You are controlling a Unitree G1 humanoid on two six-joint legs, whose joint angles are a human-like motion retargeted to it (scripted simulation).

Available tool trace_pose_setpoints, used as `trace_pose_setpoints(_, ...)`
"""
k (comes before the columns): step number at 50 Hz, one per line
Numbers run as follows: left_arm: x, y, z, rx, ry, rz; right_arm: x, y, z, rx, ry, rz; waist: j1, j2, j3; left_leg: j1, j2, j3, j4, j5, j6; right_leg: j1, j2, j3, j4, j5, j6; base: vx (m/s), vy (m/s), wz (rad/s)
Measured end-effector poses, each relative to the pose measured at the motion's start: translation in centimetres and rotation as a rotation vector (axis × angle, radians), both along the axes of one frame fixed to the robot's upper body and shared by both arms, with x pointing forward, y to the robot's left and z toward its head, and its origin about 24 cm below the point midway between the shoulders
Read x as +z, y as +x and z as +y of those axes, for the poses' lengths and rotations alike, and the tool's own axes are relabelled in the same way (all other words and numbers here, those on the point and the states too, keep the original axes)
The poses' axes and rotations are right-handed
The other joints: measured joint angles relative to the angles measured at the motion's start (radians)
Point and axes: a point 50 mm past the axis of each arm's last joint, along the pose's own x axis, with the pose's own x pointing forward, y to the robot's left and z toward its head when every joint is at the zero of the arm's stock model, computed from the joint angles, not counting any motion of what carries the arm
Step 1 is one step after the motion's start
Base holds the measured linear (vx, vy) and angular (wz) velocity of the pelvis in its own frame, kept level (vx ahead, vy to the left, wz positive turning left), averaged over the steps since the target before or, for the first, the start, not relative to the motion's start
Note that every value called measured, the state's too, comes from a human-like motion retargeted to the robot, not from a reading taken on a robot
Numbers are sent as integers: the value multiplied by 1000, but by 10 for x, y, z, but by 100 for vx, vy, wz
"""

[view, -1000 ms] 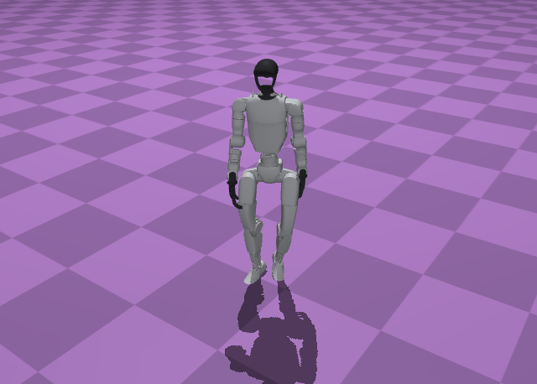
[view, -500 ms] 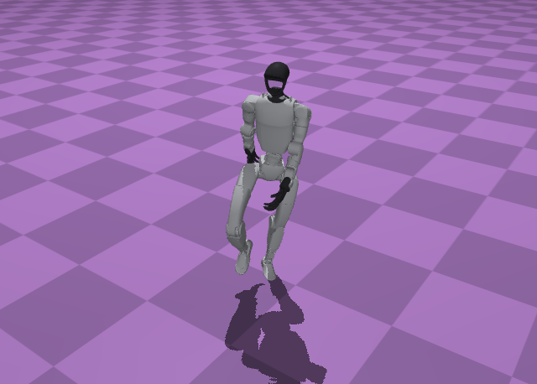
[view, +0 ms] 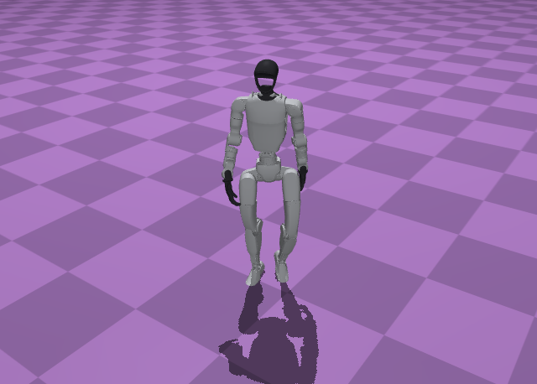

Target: In place motions

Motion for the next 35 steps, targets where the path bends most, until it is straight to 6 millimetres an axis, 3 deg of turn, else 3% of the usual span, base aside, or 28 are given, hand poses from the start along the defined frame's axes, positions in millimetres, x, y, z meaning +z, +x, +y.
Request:
trace_pose_setpoints(4,-2,-1,-7,35,-29,-50,-17,-32,-6,-55,-77,88,58,-26,-18,30,-15,16,-36,-100,9,-15,-18,13,17,-5,-7,4,-6,-21)
trace_pose_setpoints(7,-3,6,-14,59,-50,-88,-31,-67,-8,-84,-81,226,62,-5,-9,118,-16,-2,-158,-131,-2,0,5,17,12,-9,-6,2,0,-4)
trace_pose_setpoints(10,-4,5,-19,36,-44,-86,-43,-119,-12,-82,-71,431,49,35,-51,212,-8,-34,-342,-227,-52,-7,45,8,4,-16,-2,21,-4,-2)
trace_pose_setpoints(13,-4,4,-22,-14,-35,-84,-46,-176,-21,-77,-143,630,4,83,-120,257,-14,-43,-488,-342,-30,-31,78,-18,1,-27,-4,25,-5,35)
trace_pose_setpoints(16,-6,20,-19,-102,-29,-125,-43,-218,-25,-146,-223,755,-33,111,-136,272,-22,-78,-589,-332,-16,-41,88,-49,1,-29,-5,0,-4,46)
trace_pose_setpoints(20,-7,57,-1,-235,7,-256,-39,-250,-26,-294,-207,839,-17,106,-103,337,-44,-72,-698,-297,-13,-29,82,-58,0,-29,-2,-3,-3,-6)
trace_pose_setpoints(22,-6,64,7,-269,19,-288,-37,-264,-26,-334,-199,873,-24,107,-130,330,-51,-81,-712,-295,-10,-41,75,-63,-4,-29,5,11,-11,7)
trace_pose_setpoints(25,-6,67,11,-249,14,-292,-35,-271,-28,-346,-200,902,-35,112,-151,307,-50,-73,-705,-299,-3,-61,76,-54,-4,-25,7,2,-6,-16)
trace_pose_setpoints(27,-6,68,9,-192,-5,-286,-36,-263,-28,-344,-204,889,-31,113,-127,318,-44,-58,-699,-302,-1,-55,80,-49,2,-21,6,-5,2,-34)
trace_pose_setpoints(30,-6,66,4,-96,-52,-276,-40,-243,-30,-318,-195,825,-35,113,-106,335,-40,-38,-697,-308,1,-48,82,-38,5,-18,5,2,3,-34)
trace_pose_setpoints(35,-5,46,0,-54,-125,-188,-47,-206,-23,-253,-174,675,-46,112,-122,336,-43,-21,-704,-311,2,-59,81,-16,4,-14,9,6,1,-16)
